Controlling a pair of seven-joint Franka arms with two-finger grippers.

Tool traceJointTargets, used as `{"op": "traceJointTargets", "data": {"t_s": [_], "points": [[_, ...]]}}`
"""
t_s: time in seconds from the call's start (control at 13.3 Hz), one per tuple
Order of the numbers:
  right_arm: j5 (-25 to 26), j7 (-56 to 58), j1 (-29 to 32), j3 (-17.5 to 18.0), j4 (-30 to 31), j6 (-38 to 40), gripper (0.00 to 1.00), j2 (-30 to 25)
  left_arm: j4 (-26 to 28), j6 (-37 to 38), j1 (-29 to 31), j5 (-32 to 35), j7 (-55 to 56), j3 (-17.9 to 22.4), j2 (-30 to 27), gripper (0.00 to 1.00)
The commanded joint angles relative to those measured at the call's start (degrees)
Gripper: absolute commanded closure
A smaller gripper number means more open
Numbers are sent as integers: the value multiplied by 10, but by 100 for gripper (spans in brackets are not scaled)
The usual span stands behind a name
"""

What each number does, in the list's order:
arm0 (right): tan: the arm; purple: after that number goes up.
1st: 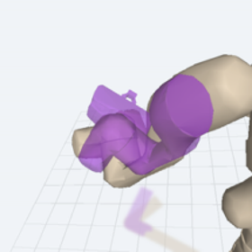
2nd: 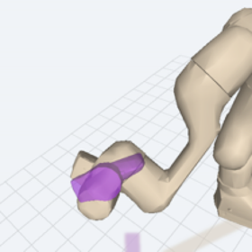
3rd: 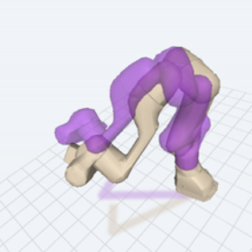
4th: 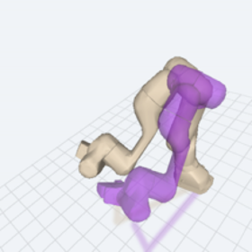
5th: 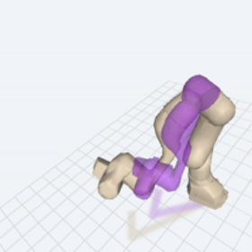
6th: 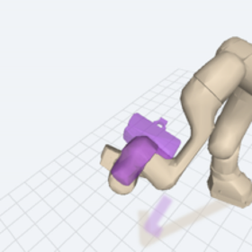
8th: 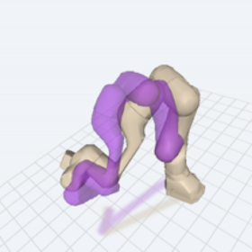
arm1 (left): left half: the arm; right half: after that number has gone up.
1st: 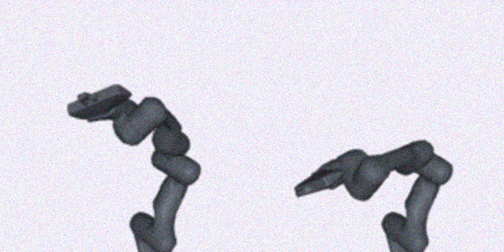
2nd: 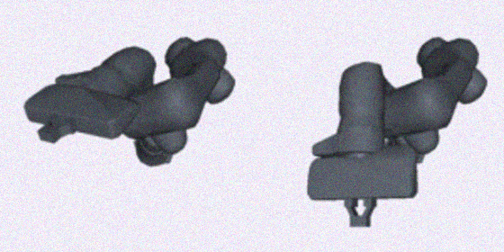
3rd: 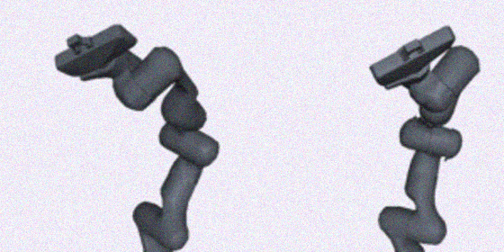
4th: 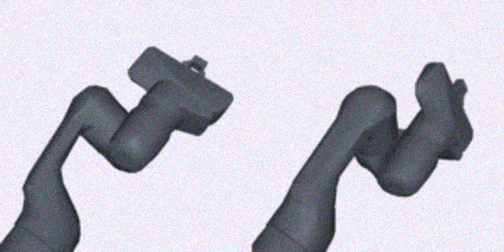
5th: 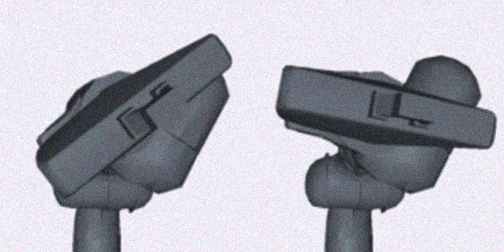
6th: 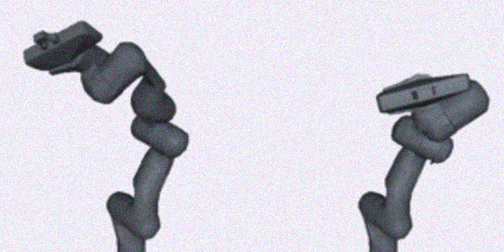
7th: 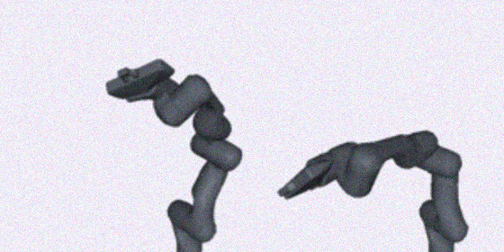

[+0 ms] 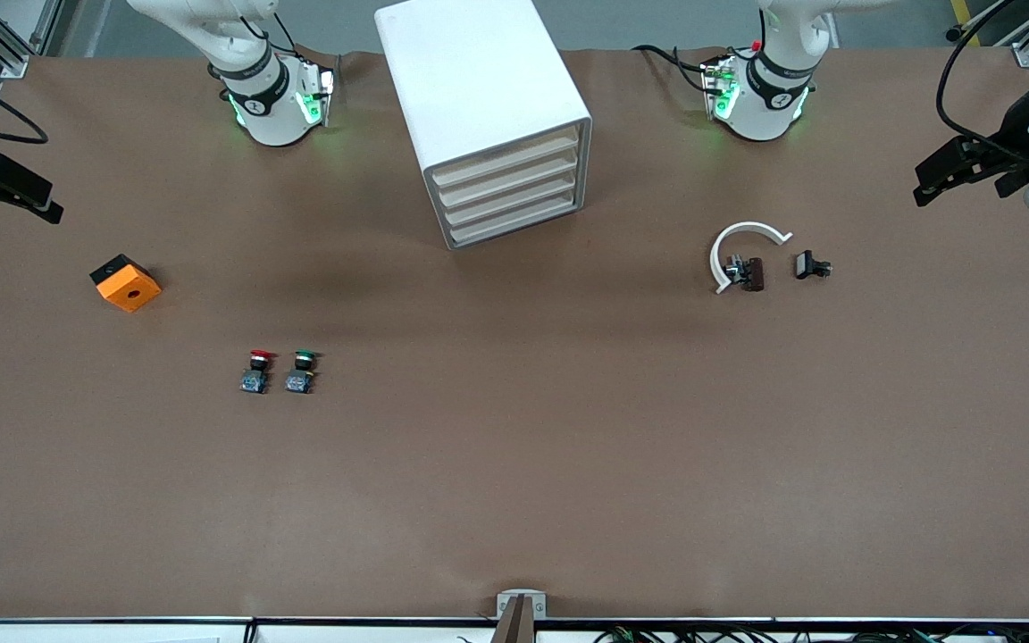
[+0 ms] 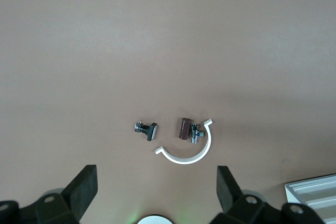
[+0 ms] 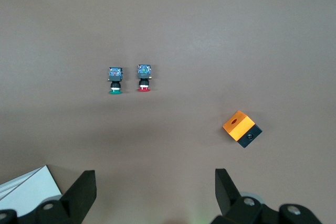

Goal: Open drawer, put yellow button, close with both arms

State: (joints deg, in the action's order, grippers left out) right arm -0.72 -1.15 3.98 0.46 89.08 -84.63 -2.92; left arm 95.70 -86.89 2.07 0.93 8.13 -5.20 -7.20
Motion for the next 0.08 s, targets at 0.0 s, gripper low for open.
{"op": "traceJointTargets", "data": {"t_s": [0.0], "points": [[11, 6, 7, 7, -13, 5, 0, 5, -17, 14, 1, 9, -7, -3, 5, 0]]}}
